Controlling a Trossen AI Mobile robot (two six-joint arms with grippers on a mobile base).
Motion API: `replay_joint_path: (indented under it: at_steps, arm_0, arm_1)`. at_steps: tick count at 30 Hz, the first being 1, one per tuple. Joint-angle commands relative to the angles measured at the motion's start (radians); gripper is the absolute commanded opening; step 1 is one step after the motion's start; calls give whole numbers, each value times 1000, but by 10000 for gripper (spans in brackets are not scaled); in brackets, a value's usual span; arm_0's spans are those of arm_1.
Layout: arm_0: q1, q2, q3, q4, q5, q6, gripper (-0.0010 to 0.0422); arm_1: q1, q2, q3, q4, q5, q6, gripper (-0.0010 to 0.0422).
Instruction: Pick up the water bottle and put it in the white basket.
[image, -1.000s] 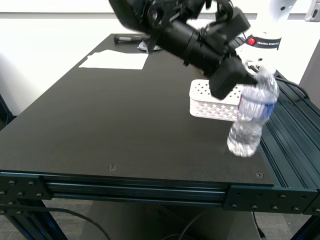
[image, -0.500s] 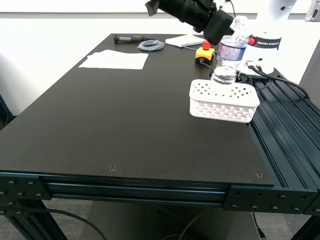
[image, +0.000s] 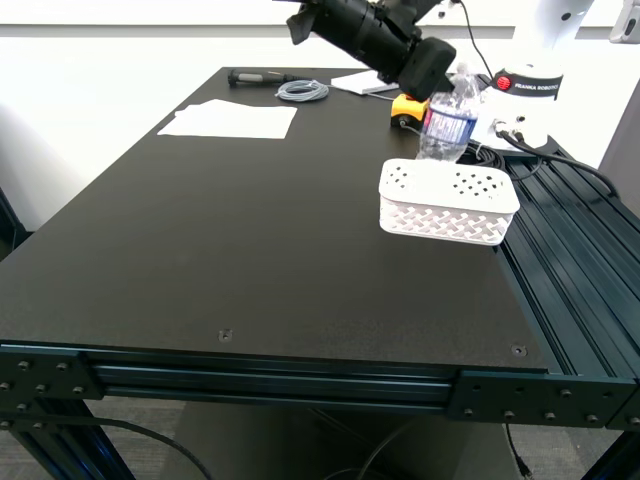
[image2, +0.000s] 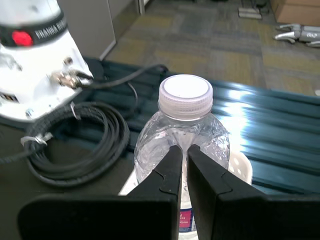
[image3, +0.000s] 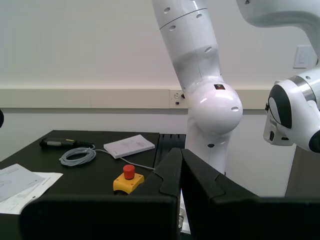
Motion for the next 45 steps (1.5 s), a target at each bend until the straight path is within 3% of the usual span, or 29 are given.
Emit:
replay_joint_path:
  at_steps: [1, 10, 14, 18, 20, 23, 27, 31, 34, 45]
  arm_0:
    - [1, 0, 1, 2, 0, 0, 1]
    - [1, 0, 1, 0, 0, 0, 1]
    - [1, 0, 1, -2, 0, 0, 1]
    - [1, 0, 1, -3, 0, 0, 1]
    - [1, 0, 1, -3, 0, 0, 1]
    - [1, 0, 1, -2, 0, 0, 1]
    - [1, 0, 1, -3, 0, 0, 1]
    - [1, 0, 1, -3, 0, 0, 1]
    - [1, 0, 1, -3, 0, 0, 1]
    - [1, 0, 1, -5, 0, 0, 1]
  arm_1:
    - [0, -2, 2, 4, 6, 2, 0]
    - [0, -2, 2, -5, 8, 2, 5]
    - [1, -2, 2, -5, 8, -1, 71]
    - [1, -2, 2, -5, 8, -3, 164]
    - [1, -11, 2, -4, 8, -12, 184]
    - [5, -48, 14, -4, 7, -16, 157]
    - [7, -103, 96, -6, 6, -27, 79]
    - [8, -119, 135, -61, 19, -27, 40]
    - [6, -119, 158, -137, 69, -27, 45]
    - [5, -119, 161, -184, 69, -54, 125]
